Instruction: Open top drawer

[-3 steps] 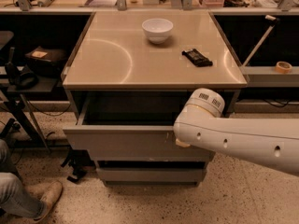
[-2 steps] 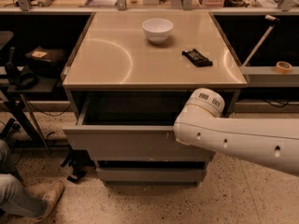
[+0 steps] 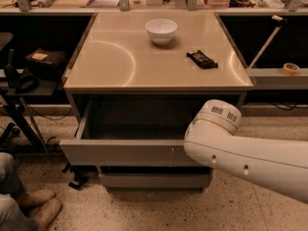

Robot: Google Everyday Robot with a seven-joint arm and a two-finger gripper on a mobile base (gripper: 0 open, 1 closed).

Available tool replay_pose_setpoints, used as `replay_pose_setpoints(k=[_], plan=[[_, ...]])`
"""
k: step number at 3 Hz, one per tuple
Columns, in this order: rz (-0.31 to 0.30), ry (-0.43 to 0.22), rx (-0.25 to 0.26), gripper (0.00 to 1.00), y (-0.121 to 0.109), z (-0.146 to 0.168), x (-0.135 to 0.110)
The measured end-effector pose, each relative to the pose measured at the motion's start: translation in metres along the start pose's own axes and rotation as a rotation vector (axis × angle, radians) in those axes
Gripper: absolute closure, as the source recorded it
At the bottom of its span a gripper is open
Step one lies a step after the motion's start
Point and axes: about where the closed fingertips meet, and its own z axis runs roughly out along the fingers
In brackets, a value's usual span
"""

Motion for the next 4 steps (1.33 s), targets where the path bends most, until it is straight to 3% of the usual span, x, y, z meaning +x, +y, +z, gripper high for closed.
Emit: replay_pose_setpoints(k=[4], plan=[[0.005,0.036,0.050,1.00,0.016,-0.024,0.017]])
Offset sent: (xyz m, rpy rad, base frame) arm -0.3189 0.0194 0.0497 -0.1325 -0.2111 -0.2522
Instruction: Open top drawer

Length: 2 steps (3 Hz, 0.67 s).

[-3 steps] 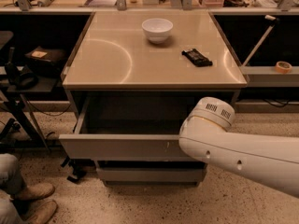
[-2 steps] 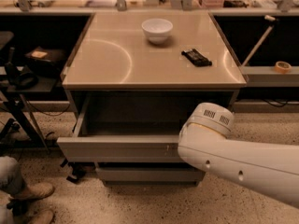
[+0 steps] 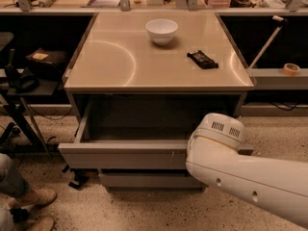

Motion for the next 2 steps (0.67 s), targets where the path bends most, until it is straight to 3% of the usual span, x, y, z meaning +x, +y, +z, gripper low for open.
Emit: replay_pose_setpoints(k=[2], plan=[[0.004,0.006,0.004,1.00,0.0079,-0.0095,0.0024]])
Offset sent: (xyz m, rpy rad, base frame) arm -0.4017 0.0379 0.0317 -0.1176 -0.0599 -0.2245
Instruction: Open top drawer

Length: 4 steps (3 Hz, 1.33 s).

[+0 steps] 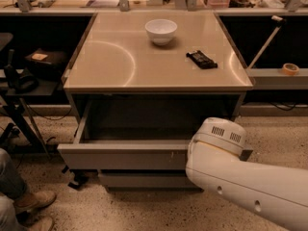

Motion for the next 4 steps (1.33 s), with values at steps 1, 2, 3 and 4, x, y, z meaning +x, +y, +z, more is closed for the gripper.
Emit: replay_pose_setpoints(k=[1,2,3,4], plan=[[0.000,0.000,0.000,1.00,-0.0016,-0.0024,-0.0003],[0.000,0.000,0.000,0.83,-0.0016,-0.0024,-0.0003],[0.000,0.000,0.000,0.59,-0.0016,-0.0024,-0.0003],[0.000,0.000,0.000,0.36,-0.0016,-0.0024,-0.0003]])
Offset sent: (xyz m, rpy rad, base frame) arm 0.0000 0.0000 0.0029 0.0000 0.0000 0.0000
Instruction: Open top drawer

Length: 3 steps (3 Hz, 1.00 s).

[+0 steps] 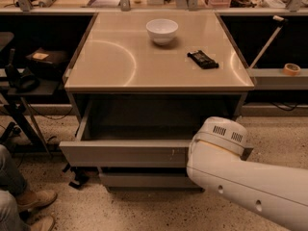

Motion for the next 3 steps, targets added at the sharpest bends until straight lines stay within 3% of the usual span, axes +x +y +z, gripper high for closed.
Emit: replay_pose_setpoints(k=[1,2,3], plan=[[0.000,0.000,0.000,0.12,0.0000,0.0000,0.0000],[0.000,0.000,0.000,0.00,0.0000,0.0000,0.0000],[0.000,0.000,0.000,0.00,0.0000,0.0000,0.0000]])
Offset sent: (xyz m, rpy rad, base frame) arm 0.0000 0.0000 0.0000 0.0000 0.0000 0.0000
